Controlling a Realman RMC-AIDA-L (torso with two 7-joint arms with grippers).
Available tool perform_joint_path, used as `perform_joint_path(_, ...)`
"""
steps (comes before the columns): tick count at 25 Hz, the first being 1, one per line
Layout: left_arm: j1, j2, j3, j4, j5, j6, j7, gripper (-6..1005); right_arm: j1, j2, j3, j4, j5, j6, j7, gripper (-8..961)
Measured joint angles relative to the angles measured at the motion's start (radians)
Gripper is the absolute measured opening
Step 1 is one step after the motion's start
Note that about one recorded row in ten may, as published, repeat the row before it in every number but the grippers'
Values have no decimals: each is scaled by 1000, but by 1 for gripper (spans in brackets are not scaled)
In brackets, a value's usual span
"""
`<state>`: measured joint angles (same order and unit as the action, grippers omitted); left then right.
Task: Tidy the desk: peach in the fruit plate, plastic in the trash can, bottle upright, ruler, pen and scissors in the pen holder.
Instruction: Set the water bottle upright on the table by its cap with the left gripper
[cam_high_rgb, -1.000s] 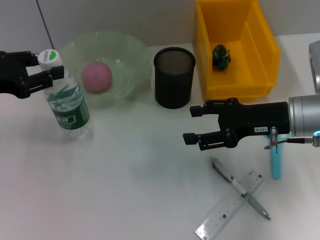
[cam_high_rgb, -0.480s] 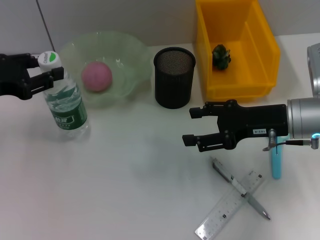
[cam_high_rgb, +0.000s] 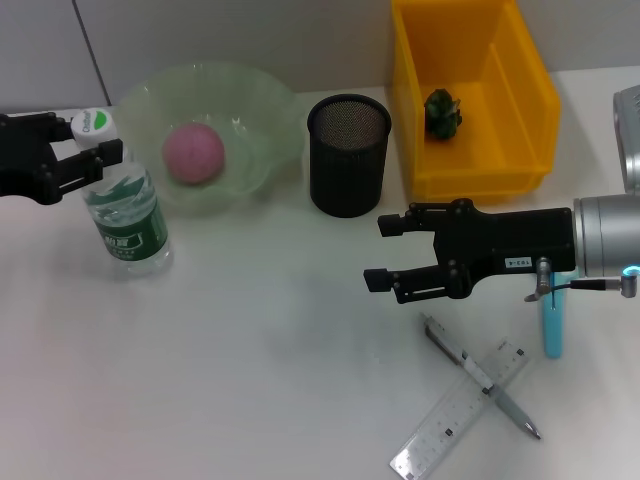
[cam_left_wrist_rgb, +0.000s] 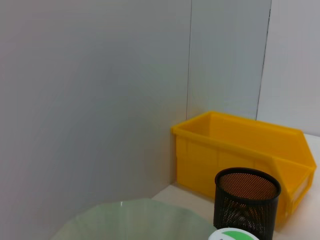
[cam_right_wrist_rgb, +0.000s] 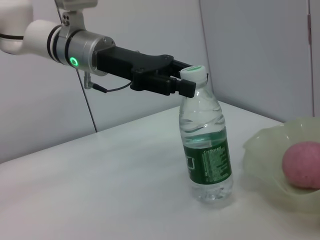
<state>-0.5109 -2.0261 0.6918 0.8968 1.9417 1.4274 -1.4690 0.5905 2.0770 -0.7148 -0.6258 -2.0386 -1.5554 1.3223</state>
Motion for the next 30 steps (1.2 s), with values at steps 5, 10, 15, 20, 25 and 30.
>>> perform_joint_path(5,0,-2,1,-3,0,-11,4,441,2,0,0,0,0,0,0,809)
perform_joint_path(10,-4,-2,7,-15,1,-23,6,441,3,0,-1,1,-1,0,2,809)
perform_joint_path(15,-4,-2,9,-17,2,-30,12,441,3,0,-2,2,-2,0,4,809)
perform_joint_path(20,-6,-2,9,-21,3,-34,13,445,3,0,-2,2,-2,0,7,809)
perform_joint_path(25,-7,-2,9,-22,3,-44,14,449,3,0,-2,2,-2,-1,8,809)
perform_joint_path(30,-6,-2,9,-23,3,-47,19,454,3,0,-2,2,-1,-2,10,808)
